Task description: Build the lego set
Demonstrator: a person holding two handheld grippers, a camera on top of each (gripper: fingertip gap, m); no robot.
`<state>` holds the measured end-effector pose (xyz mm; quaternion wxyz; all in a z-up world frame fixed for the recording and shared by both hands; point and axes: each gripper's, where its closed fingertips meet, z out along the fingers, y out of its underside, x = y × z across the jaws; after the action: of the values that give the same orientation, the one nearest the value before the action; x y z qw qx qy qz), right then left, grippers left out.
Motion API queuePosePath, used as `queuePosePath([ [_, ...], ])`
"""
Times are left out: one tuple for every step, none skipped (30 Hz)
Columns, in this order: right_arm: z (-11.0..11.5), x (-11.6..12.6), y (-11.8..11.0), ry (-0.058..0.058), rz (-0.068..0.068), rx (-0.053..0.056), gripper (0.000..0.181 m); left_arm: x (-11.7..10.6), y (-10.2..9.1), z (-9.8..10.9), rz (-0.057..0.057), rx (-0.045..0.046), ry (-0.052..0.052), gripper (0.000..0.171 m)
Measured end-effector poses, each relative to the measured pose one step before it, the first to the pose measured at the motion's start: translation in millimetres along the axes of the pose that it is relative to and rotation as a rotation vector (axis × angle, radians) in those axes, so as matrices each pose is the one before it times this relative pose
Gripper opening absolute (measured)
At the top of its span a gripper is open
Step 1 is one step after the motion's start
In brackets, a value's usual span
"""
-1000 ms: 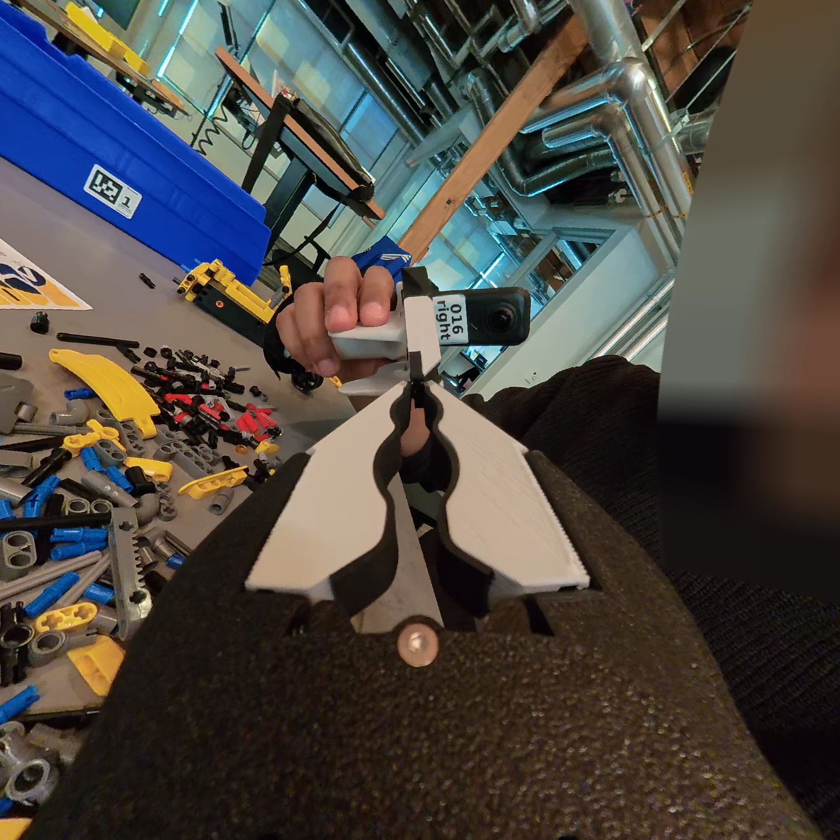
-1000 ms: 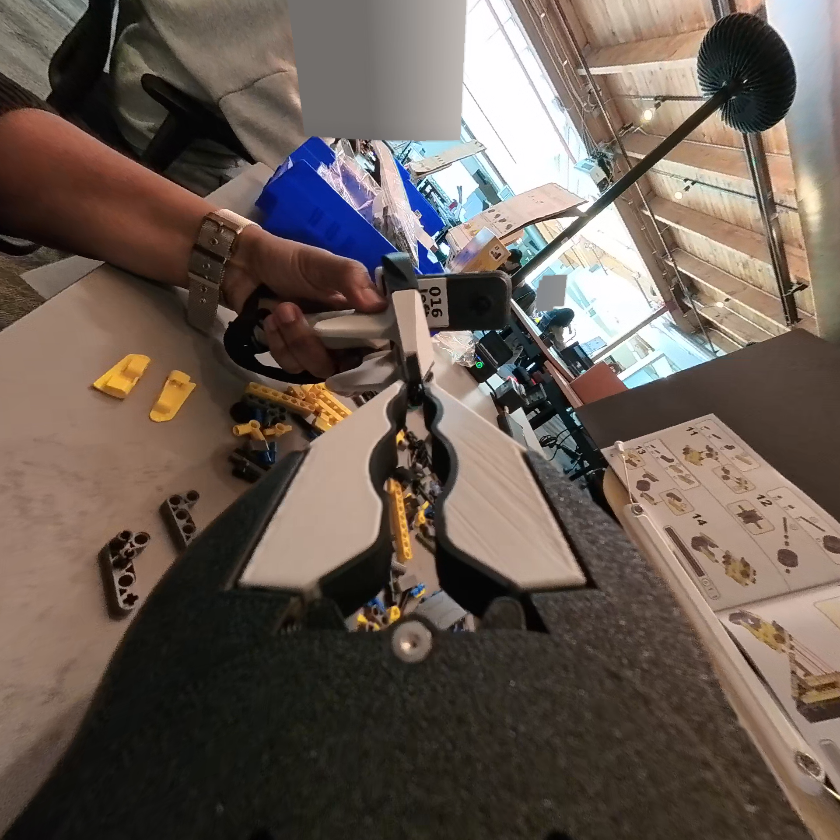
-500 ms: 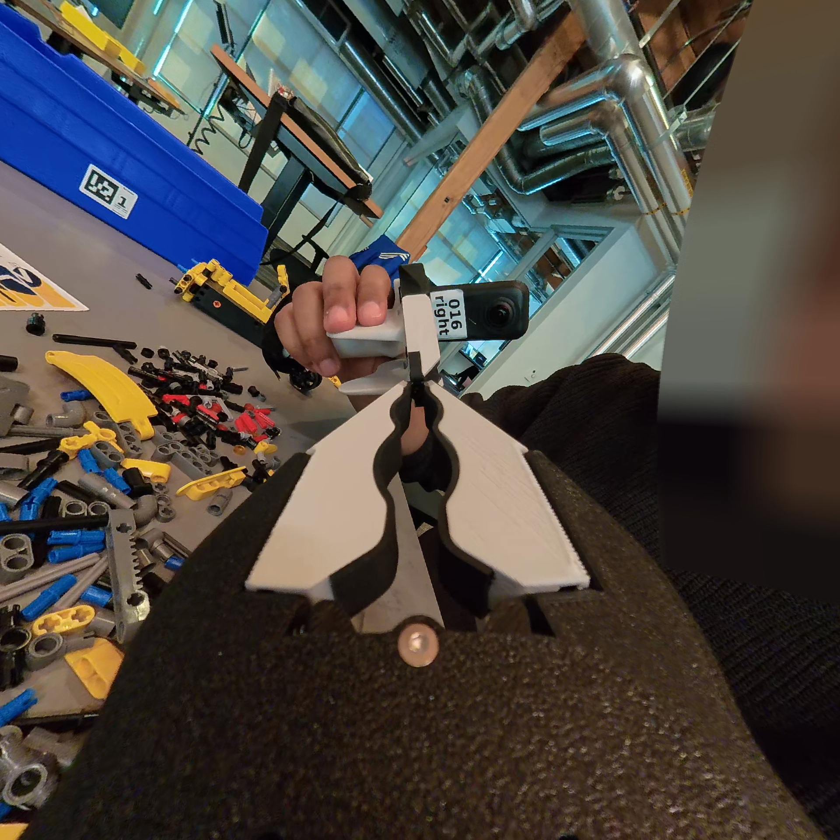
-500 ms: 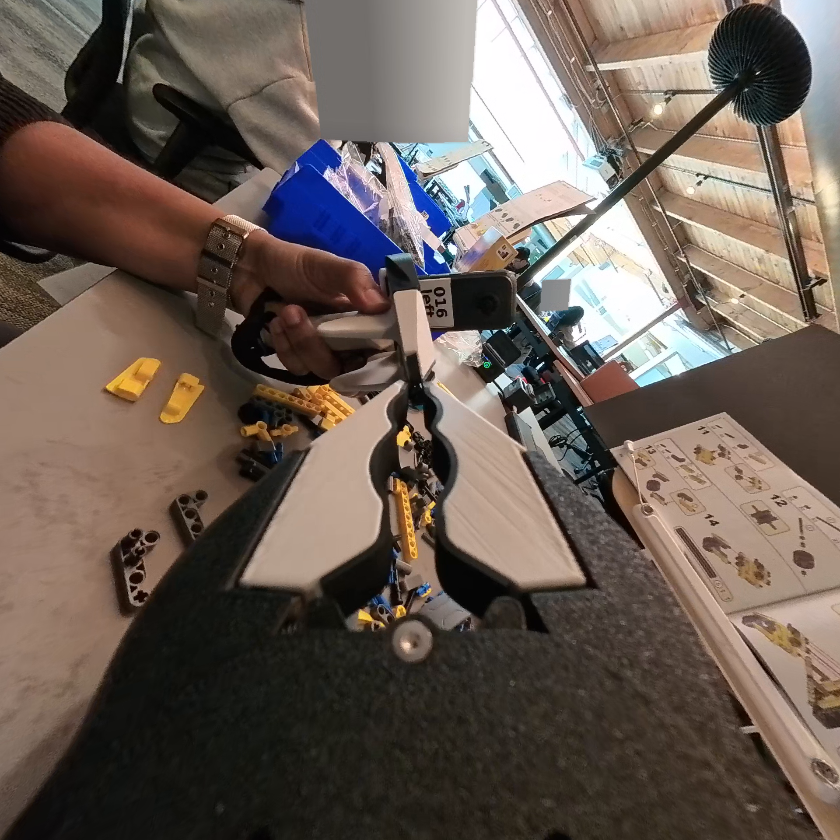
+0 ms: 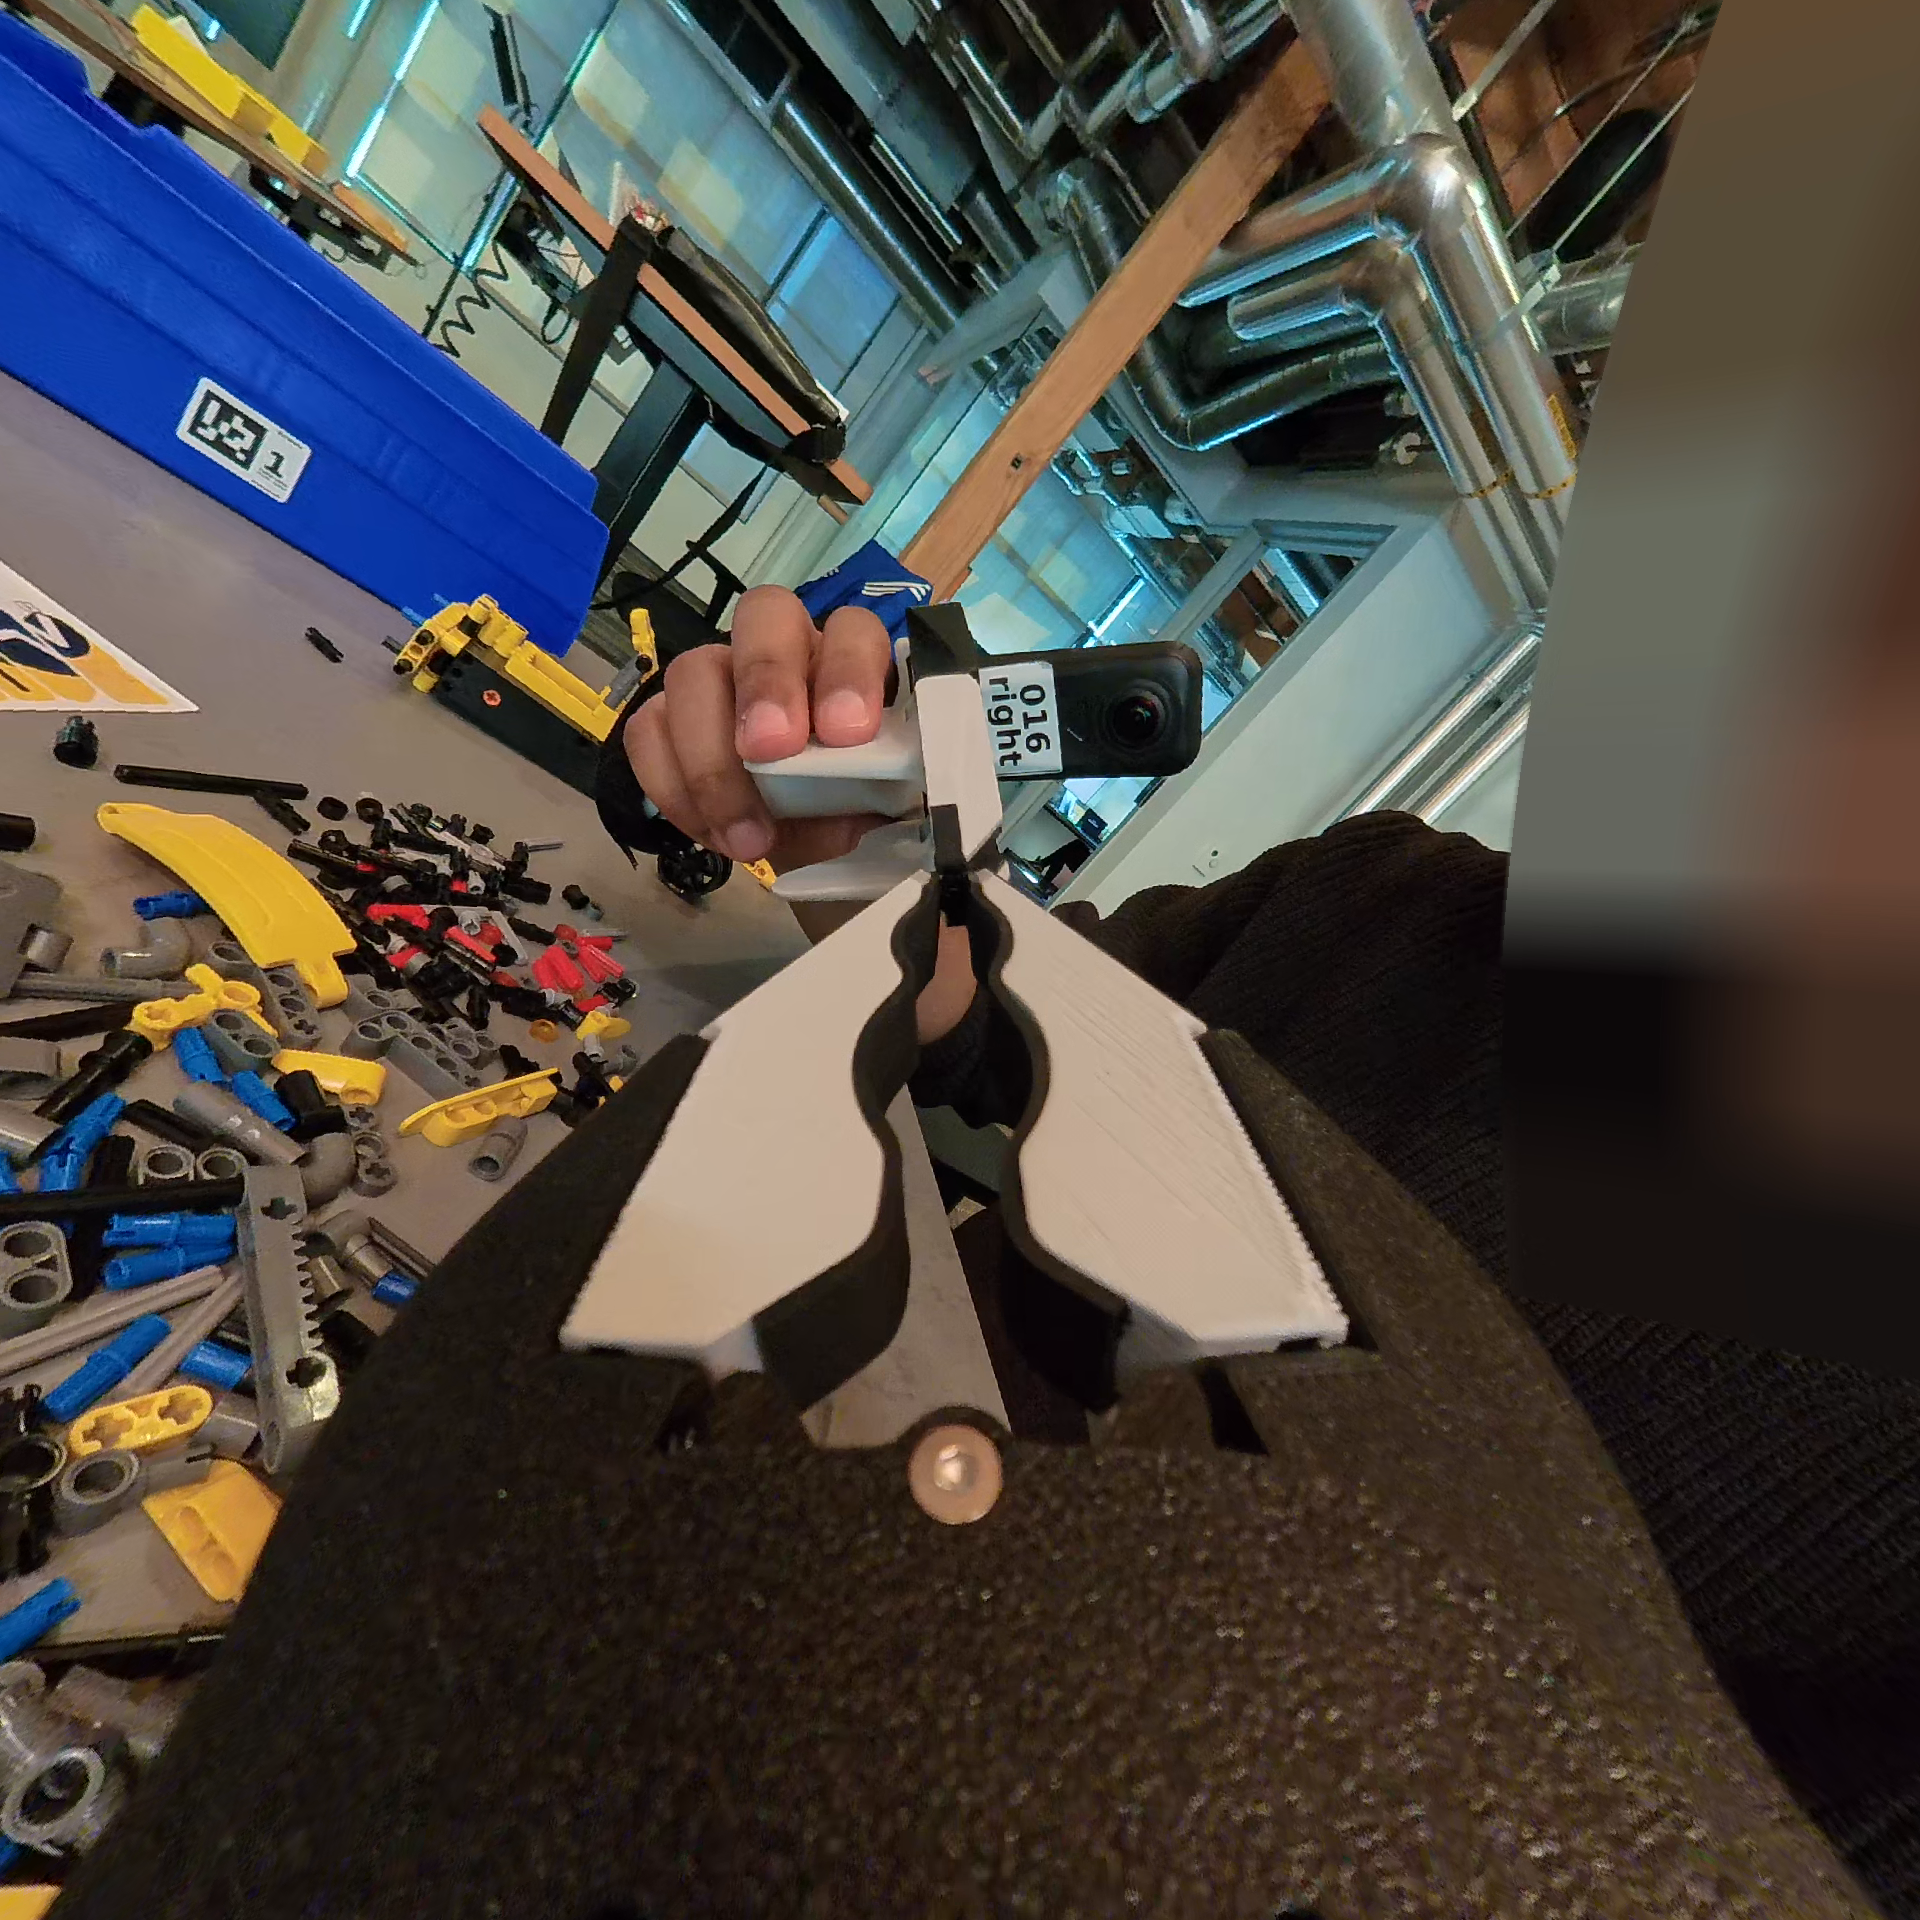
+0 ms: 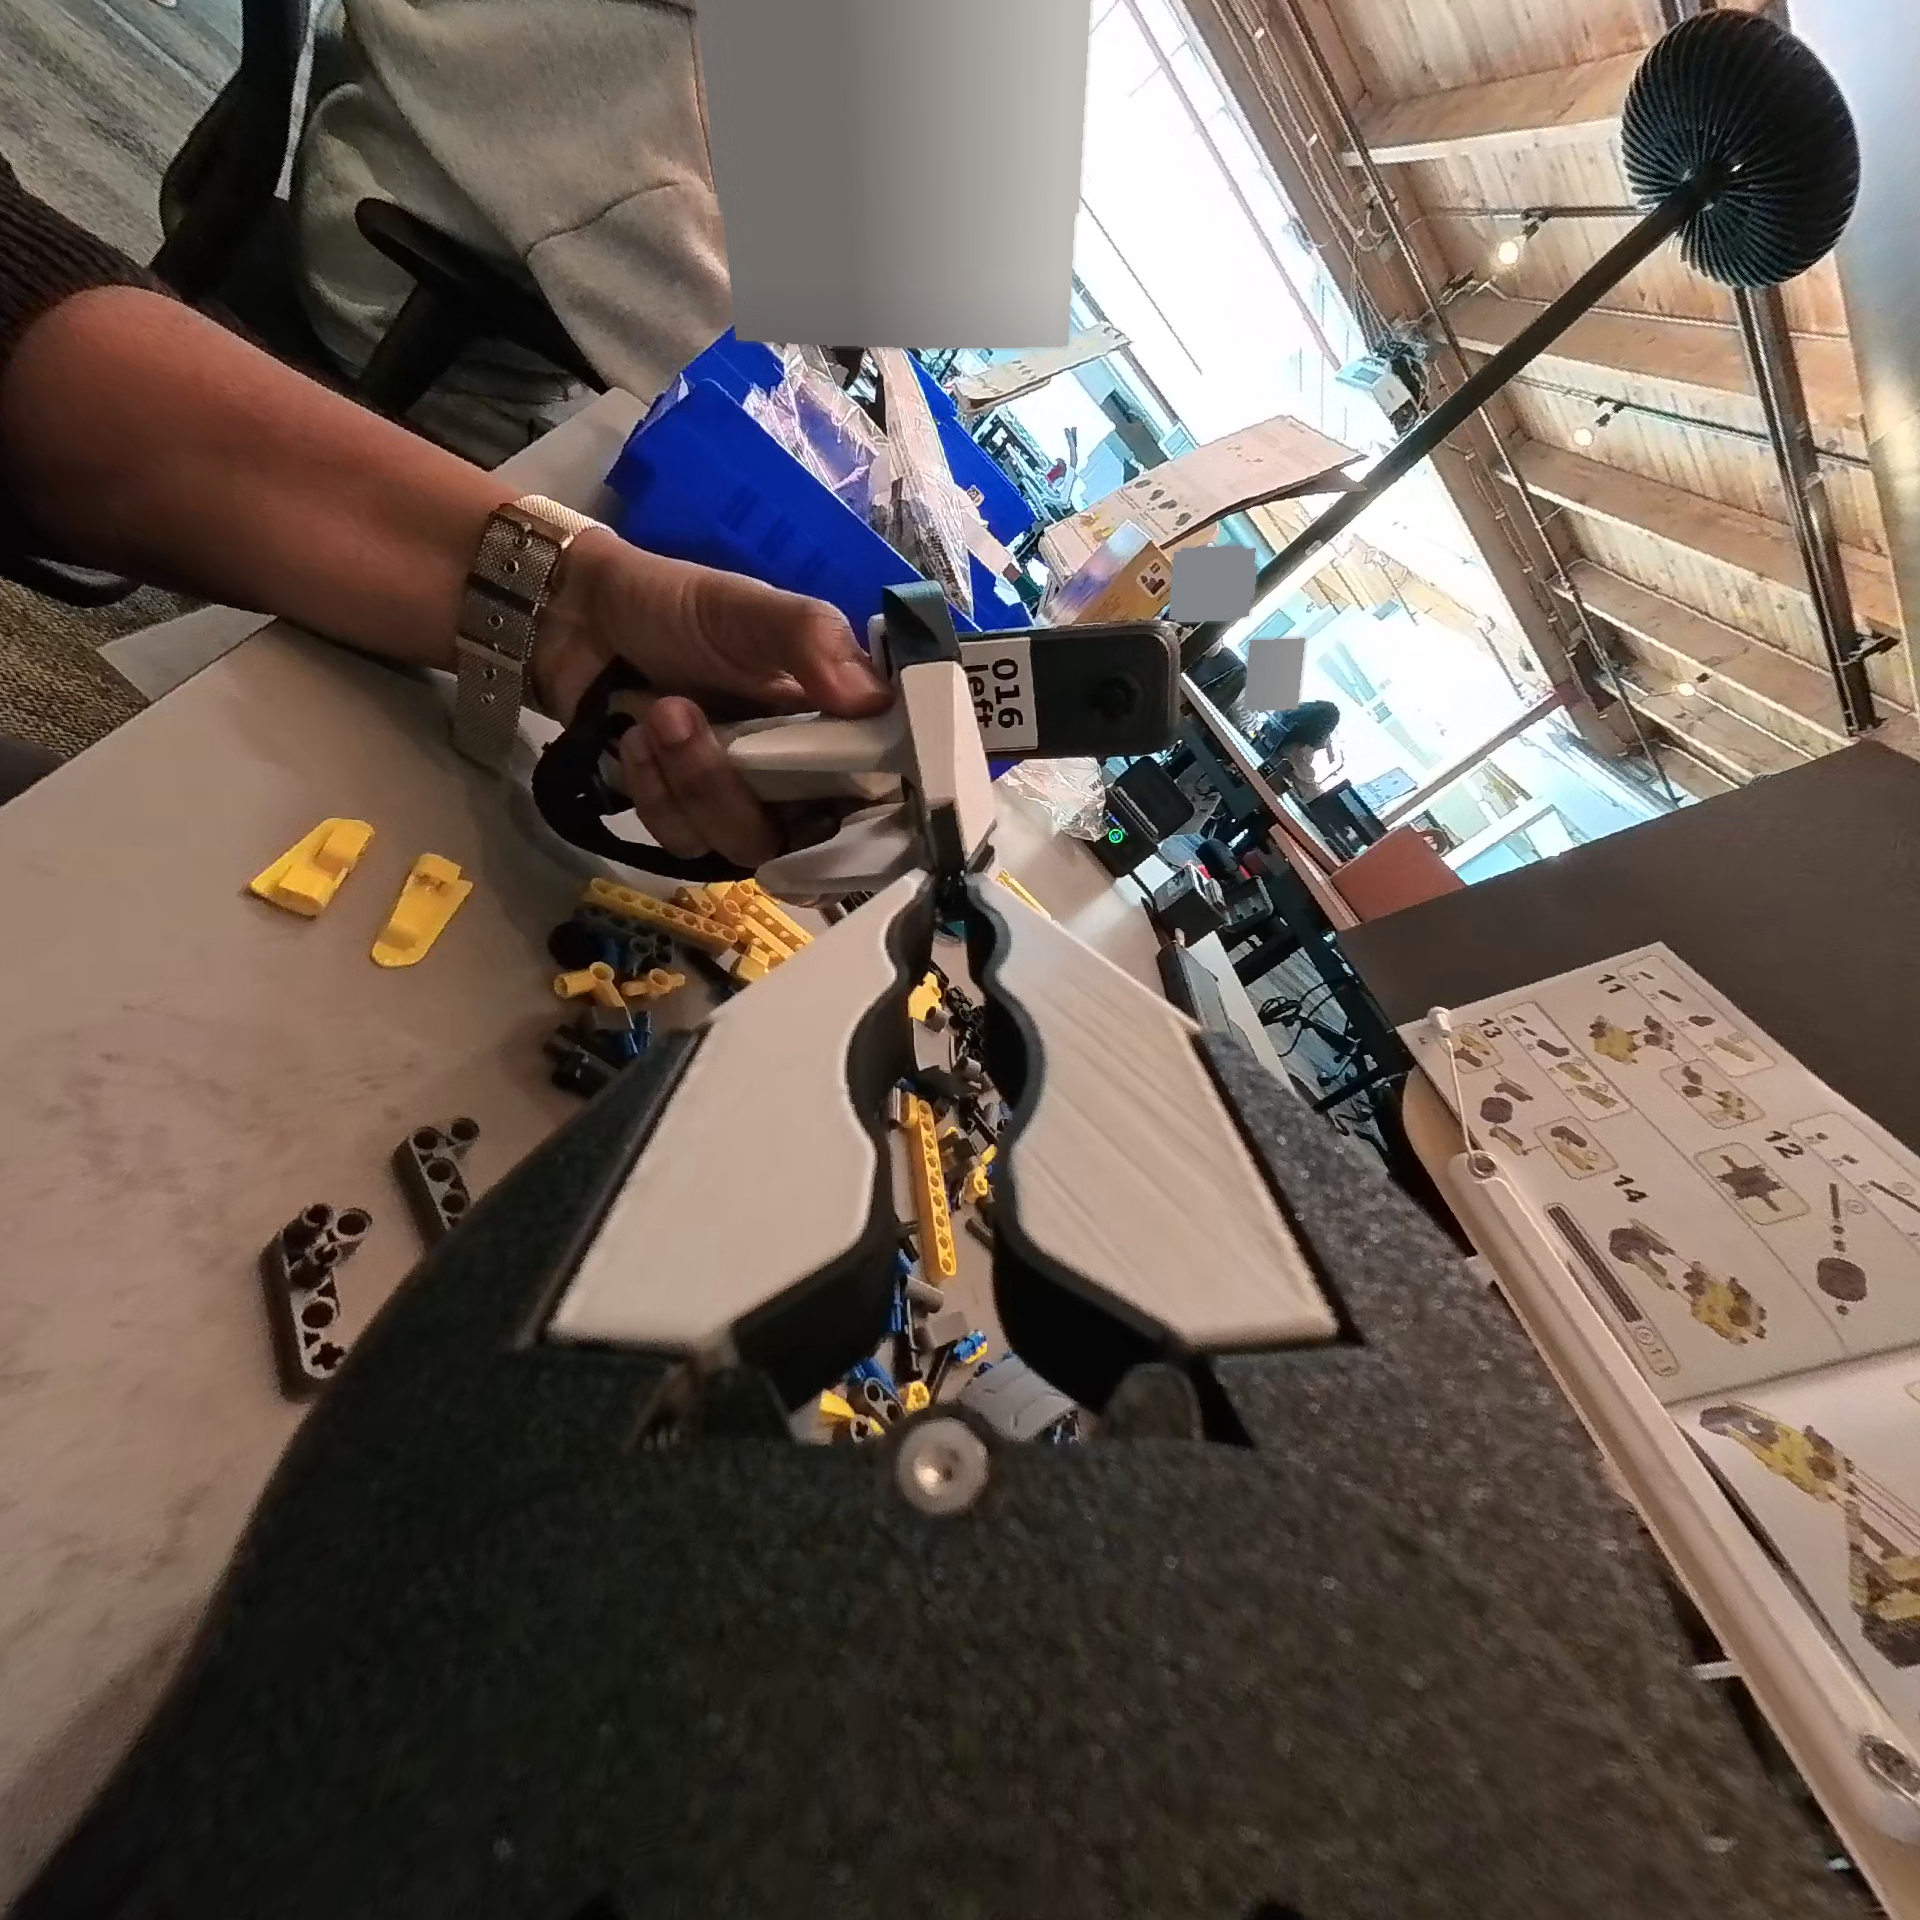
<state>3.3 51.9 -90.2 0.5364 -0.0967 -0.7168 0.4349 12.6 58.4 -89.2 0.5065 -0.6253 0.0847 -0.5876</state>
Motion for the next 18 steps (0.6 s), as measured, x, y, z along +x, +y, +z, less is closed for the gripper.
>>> queuePosePath([
  [0.00, -0.09, -0.05, -0.0003, 0.0015, 0.0008, 0.005, 0.13, 0.03, -0.01, 0.0000, -0.00020, 0.0009, 0.004],
  [-0.02, 0.12, -0.01, -0.0005, 0.0016, 0.0001, 0.005, 0.07, -0.12, -0.05, -0.0005, 0.00052, 0.0005, 0.004],
  [-0.08, -0.10, -0.16, -0.0008, 0.0011, 0.0008, 0.005, 0.21, 0.11, 0.10, -0.0009, -0.00028, 0.0018, 0.004],
  [-0.11, -0.12, -0.24, -0.0015, 0.0018, 0.0013, 0.005, 0.36, 0.14, 0.04, -0.0005, -0.00064, 0.0021, 0.004],
  [-0.09, -0.07, -0.24, -0.0022, 0.0023, 0.0005, 0.005, 0.23, 0.11, 0.05, 0.0000, -0.00044, 0.0014, 0.004],
  [-0.07, -0.20, -0.36, -0.0033, 0.0027, 0.0008, 0.005, 0.53, 0.16, 0.12, 0.0004, -0.00095, 0.0031, 0.004],
  [-0.12, 0.02, -0.91, -0.0043, 0.0060, 0.0028, 0.004, 0.98, 0.05, 0.22, 0.0020, -0.00055, 0.0055, 0.004],
  [0.02, 0.22, -1.07, -0.0043, 0.0107, 0.0024, 0.004, 1.22, -0.53, 0.00, 0.0024, 0.00325, 0.0067, 0.004],
  [0.20, 0.38, -1.00, -0.0060, 0.0169, -0.0008, 0.003, 0.99, -0.49, -0.07, 0.0026, 0.00332, 0.0068, 0.004],
  [0.28, 0.49, -0.66, -0.0095, 0.0250, -0.0051, 0.004, 0.76, -0.68, -0.22, 0.0052, 0.00457, 0.0036, 0.004],
  [0.06, 0.55, -0.45, -0.0131, 0.0312, -0.0088, 0.004, 0.31, -0.68, -0.06, 0.0082, 0.00311, -0.0003, 0.005],
  [-0.01, 0.76, -0.38, -0.0119, 0.0331, -0.0102, 0.004, 0.13, -1.10, 0.05, 0.0085, 0.00702, -0.0030, 0.005],
  [-0.32, 1.27, -0.95, -0.0032, 0.0238, -0.0052, 0.002, -0.02, -1.67, -0.43, 0.0047, 0.01051, -0.0016, 0.006],
  [-0.42, 1.65, -1.54, 0.0082, 0.0053, 0.0009, 0.004, -0.57, -1.96, -0.85, -0.0002, 0.01215, -0.0043, 0.009],
  [-0.20, 1.56, -0.88, 0.0127, -0.0050, -0.0016, 0.003, -1.54, -2.03, -1.43, -0.0016, 0.01187, -0.0093, 0.013],
  [0.15, 1.08, 0.08, 0.0112, -0.0055, -0.0062, 0.003, -1.17, -2.01, -1.51, 0.0013, 0.01150, -0.0087, 0.014],
  [0.48, 0.36, 0.42, 0.0052, -0.0025, -0.0055, 0.003, -0.76, -2.05, -1.33, 0.0049, 0.01154, -0.0078, 0.014],
  [0.60, -0.62, 0.31, -0.0023, 0.0025, -0.0026, 0.003, -1.36, -2.17, -1.38, 0.0068, 0.01222, -0.0125, 0.014],
])
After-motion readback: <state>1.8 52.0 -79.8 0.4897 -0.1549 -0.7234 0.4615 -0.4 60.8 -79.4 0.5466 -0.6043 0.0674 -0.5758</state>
